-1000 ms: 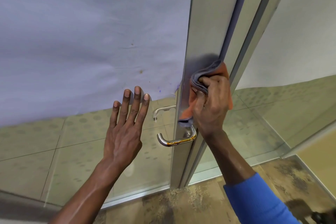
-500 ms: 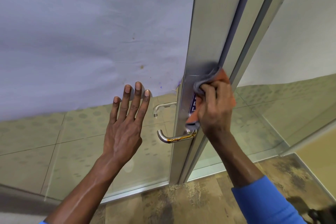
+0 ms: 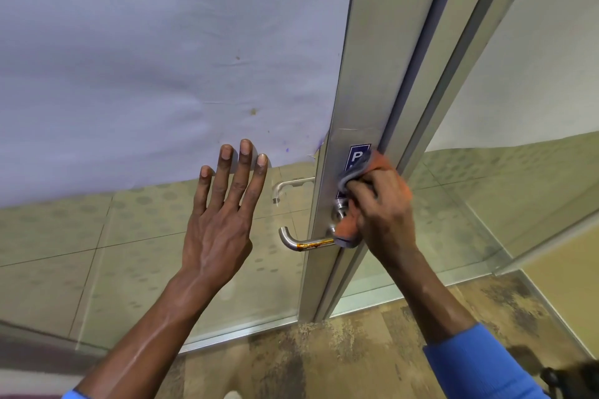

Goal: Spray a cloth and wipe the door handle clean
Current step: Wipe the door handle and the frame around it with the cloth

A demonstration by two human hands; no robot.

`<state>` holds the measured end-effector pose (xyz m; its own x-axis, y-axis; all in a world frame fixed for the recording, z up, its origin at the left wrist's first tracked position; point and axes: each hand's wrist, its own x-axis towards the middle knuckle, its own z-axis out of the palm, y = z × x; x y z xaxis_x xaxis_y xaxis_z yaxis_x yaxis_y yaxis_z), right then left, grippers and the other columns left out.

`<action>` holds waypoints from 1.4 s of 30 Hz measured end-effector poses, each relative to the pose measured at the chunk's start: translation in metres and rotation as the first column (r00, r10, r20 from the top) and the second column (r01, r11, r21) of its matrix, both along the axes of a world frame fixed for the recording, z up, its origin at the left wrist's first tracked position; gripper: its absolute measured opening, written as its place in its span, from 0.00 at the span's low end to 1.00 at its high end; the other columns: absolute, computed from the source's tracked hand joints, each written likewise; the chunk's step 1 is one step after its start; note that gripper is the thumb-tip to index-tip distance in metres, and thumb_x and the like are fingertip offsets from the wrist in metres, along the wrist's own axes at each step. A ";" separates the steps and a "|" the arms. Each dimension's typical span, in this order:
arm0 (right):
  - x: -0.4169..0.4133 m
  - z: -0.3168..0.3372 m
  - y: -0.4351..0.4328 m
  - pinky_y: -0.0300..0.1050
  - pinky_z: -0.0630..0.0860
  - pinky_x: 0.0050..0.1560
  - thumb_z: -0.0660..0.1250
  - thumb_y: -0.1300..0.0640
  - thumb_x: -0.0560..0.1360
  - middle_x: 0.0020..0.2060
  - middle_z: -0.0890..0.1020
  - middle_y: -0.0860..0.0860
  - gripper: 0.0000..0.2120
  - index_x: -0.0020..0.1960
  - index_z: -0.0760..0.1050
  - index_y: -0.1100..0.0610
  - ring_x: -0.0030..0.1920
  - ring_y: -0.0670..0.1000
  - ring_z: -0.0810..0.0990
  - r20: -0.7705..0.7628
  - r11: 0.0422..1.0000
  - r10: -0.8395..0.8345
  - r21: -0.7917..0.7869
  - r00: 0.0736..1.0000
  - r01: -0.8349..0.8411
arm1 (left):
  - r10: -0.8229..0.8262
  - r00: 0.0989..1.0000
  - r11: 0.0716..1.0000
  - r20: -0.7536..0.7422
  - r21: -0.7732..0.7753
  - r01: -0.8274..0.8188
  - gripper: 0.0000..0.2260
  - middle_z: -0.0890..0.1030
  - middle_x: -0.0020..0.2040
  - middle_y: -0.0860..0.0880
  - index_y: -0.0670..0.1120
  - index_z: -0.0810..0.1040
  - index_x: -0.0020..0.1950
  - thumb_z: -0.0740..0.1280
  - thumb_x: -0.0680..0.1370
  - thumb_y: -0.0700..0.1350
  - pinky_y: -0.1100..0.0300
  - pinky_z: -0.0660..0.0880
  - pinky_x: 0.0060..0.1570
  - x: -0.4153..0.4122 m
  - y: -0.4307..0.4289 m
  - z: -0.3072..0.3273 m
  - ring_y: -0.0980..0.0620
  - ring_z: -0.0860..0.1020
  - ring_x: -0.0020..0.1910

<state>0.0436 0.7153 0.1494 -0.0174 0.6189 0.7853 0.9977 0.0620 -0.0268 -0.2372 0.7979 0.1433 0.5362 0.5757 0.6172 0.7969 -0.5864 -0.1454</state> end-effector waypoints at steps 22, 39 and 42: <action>-0.007 0.045 0.012 0.41 0.75 0.58 0.73 0.63 0.81 0.51 0.82 0.64 0.07 0.56 0.85 0.66 0.53 0.63 0.80 -0.115 0.962 0.019 0.272 0.993 0.013 | 0.000 1.000 1.000 -0.002 -0.001 0.000 0.63 0.38 0.95 0.44 0.45 0.43 0.95 0.64 0.63 0.19 0.44 0.34 0.92 0.001 0.000 0.001 0.41 0.36 0.94; -0.002 0.001 -0.013 0.57 0.78 0.71 0.82 0.65 0.71 0.62 0.79 0.58 0.24 0.64 0.78 0.61 0.63 0.58 0.79 0.020 0.807 0.142 -0.581 0.990 -0.104 | -0.028 1.000 1.000 0.005 -0.005 0.028 0.65 0.37 0.95 0.45 0.46 0.43 0.95 0.65 0.62 0.19 0.46 0.33 0.91 -0.001 0.002 0.002 0.42 0.35 0.94; -0.011 -0.012 -0.025 0.53 0.81 0.62 0.80 0.64 0.73 0.59 0.79 0.58 0.17 0.58 0.78 0.60 0.57 0.56 0.77 -0.165 0.784 0.109 -0.592 0.980 -0.187 | -0.025 1.000 1.000 -0.002 -0.003 0.025 0.65 0.37 0.95 0.45 0.46 0.43 0.95 0.65 0.62 0.19 0.45 0.33 0.91 -0.002 0.003 0.002 0.42 0.35 0.94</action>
